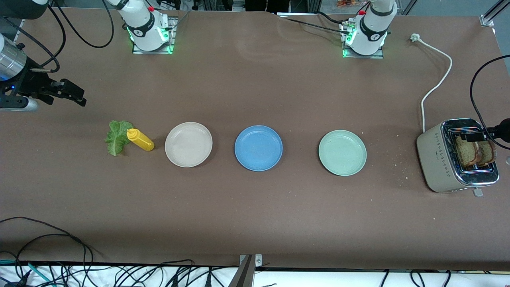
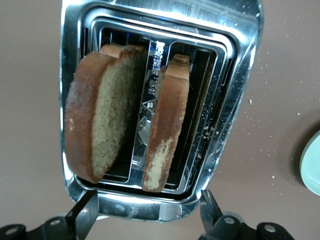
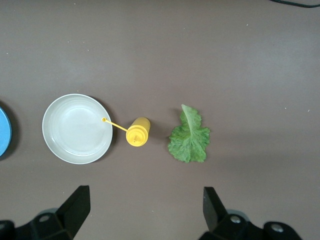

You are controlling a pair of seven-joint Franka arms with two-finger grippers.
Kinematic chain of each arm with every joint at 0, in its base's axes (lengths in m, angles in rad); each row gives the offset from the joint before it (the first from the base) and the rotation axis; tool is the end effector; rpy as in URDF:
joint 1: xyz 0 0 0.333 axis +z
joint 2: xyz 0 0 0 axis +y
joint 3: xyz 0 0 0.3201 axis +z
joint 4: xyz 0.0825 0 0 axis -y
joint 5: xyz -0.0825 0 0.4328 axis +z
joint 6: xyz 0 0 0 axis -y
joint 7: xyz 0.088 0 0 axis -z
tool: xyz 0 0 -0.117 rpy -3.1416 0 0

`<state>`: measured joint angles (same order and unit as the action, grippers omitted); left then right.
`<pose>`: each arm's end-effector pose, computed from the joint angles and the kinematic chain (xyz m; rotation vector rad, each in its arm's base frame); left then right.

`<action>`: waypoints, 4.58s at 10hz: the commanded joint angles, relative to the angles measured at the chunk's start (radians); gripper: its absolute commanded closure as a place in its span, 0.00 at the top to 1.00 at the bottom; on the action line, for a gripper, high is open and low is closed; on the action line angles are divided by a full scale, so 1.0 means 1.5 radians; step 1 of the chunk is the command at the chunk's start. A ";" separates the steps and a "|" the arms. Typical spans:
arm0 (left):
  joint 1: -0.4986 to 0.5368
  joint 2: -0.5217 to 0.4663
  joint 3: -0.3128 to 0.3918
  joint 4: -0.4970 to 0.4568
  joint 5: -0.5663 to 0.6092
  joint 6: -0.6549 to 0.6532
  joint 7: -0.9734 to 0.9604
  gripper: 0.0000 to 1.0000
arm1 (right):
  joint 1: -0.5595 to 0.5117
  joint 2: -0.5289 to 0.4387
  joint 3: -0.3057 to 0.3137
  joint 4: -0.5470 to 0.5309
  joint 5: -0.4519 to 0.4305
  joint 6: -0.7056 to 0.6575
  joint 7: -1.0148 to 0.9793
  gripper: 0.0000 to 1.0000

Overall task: Make sandwich in blue plate with both arms
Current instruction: 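Move the left gripper down over the toaster onto a bread slice, then grasp the bread slice with the left gripper and lift it out, then carry the bread with the left gripper and lower it onto the blue plate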

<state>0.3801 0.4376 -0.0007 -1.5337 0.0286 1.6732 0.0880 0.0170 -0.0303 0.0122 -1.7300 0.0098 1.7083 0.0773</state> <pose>0.6406 0.2588 0.3576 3.0346 0.4342 -0.4576 0.6013 0.0187 0.5654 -3.1308 0.0774 -0.0127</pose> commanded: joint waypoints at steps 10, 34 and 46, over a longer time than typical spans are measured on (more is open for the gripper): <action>-0.001 0.024 0.001 0.012 0.012 0.014 0.012 0.00 | 0.003 0.010 0.000 0.025 -0.011 -0.017 0.005 1.00; -0.077 -0.053 -0.292 -0.058 -0.431 0.098 -0.387 0.00 | 0.003 0.009 0.000 0.025 -0.011 -0.033 0.007 1.00; -0.434 0.079 -0.290 -0.208 -0.584 0.736 -0.414 0.00 | 0.000 0.010 -0.002 0.023 -0.011 -0.045 0.007 1.00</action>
<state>-0.2394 0.5336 -0.4461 -1.8633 -0.8145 2.7517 -0.5325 0.0170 -0.0238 0.0103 -1.7182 0.0090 1.6783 0.0772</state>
